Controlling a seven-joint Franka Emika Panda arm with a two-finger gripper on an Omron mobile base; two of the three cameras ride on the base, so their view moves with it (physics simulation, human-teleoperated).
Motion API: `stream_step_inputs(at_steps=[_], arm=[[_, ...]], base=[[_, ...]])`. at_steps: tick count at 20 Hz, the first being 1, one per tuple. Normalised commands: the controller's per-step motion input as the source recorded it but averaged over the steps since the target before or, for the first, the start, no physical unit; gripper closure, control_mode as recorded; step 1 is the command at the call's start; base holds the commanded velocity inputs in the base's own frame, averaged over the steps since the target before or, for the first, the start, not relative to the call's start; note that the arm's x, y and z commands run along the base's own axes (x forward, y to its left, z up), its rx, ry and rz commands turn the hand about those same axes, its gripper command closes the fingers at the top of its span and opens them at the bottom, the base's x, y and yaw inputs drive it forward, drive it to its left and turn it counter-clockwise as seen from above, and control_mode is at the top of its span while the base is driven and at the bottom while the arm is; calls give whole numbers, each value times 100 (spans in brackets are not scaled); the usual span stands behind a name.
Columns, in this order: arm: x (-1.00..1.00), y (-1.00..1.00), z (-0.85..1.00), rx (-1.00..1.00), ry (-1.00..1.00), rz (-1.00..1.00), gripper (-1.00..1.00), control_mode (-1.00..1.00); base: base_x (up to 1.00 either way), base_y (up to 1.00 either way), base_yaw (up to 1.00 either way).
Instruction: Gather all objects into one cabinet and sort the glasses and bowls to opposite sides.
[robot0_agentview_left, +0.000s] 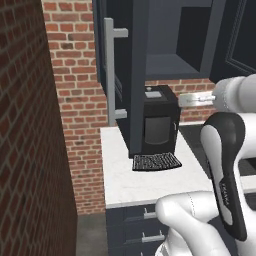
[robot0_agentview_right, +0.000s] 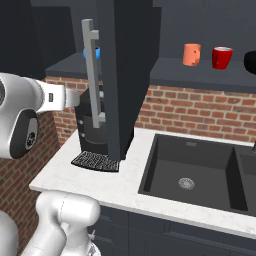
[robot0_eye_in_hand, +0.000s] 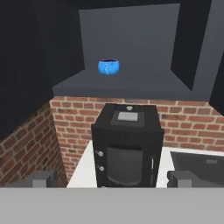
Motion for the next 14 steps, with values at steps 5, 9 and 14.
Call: stream_step_inputs(at_steps=[5,9,14], arm=[[33,14,27,0,0,0,-100,-100],[42,17,18,0,0,0,-100,-100],[56,12,5,0,0,0,-100,-100]], base=[[0,0,0],[0,0,0],[0,0,0]])
